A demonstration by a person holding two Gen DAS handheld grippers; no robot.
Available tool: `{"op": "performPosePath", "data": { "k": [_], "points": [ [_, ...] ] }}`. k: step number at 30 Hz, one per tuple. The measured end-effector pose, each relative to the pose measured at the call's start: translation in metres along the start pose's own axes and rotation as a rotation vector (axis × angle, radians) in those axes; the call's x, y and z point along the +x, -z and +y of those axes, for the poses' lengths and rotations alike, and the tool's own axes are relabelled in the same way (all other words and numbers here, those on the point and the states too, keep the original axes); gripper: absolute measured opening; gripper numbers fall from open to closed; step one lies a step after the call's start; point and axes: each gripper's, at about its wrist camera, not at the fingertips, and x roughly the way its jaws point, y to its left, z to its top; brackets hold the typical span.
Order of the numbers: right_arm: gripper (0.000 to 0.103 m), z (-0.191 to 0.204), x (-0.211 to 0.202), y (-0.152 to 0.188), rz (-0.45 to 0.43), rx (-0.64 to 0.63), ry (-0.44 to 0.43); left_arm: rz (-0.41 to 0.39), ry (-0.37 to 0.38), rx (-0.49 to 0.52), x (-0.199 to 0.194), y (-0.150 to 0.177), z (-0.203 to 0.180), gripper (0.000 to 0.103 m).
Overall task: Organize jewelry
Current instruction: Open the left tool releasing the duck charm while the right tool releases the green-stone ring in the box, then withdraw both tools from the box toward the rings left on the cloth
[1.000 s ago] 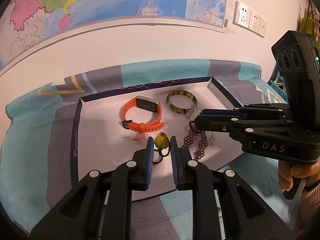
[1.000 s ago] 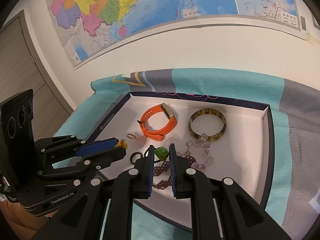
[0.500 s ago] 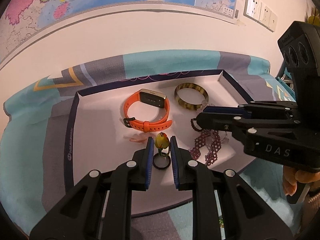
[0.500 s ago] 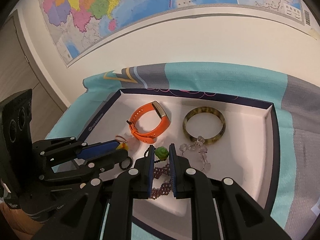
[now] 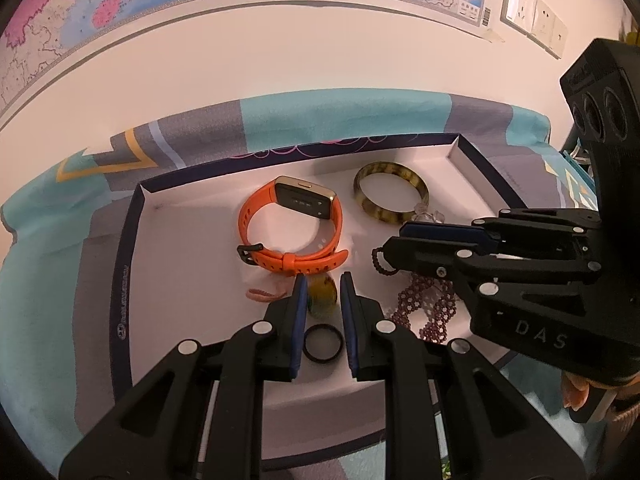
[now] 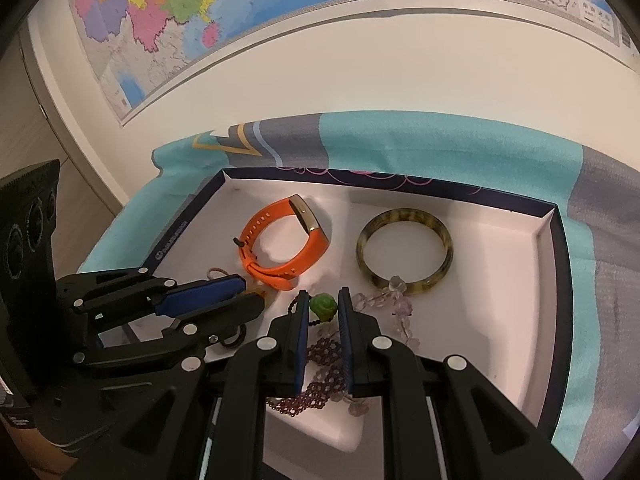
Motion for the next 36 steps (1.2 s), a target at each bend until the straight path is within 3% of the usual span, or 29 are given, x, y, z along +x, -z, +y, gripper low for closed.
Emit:
{"op": "performPosePath", "data": {
  "k": [5,10,12,18,23,25,27,36],
  "points": [
    [0.013,0.0,0.001,0.0,-0.001,0.001,0.011,-0.003,-0.007,0.003,0.001,-0.001,-0.001,0.019],
    [0.02,0.0,-0.004,0.001,-0.02,0.009,0.012,-0.014,0.002,-0.004,-0.005,0.0,0.001,0.03],
    [0.023,-0.001,-0.009,0.002,-0.031,0.012,0.011,-0.029,0.0,-0.002,-0.01,0.002,0.001,0.041],
    [0.041,-0.001,-0.025,0.008,-0.061,0.016,0.003,-0.091,-0.019,0.014,-0.034,0.006,-0.001,0.057],
    [0.056,0.002,-0.041,0.017,-0.092,0.013,0.004,-0.134,-0.028,0.016,-0.053,0.013,-0.002,0.064],
    [0.069,0.003,-0.048,0.021,-0.097,0.013,0.003,-0.153,-0.03,0.015,-0.063,0.018,-0.002,0.067],
    [0.076,0.005,-0.056,0.027,-0.111,0.011,0.007,-0.165,-0.035,0.018,-0.07,0.022,-0.003,0.081],
    [0.076,0.021,-0.087,0.066,-0.107,-0.056,0.006,-0.183,-0.035,0.067,-0.099,0.055,-0.01,0.083]
  ]
}}
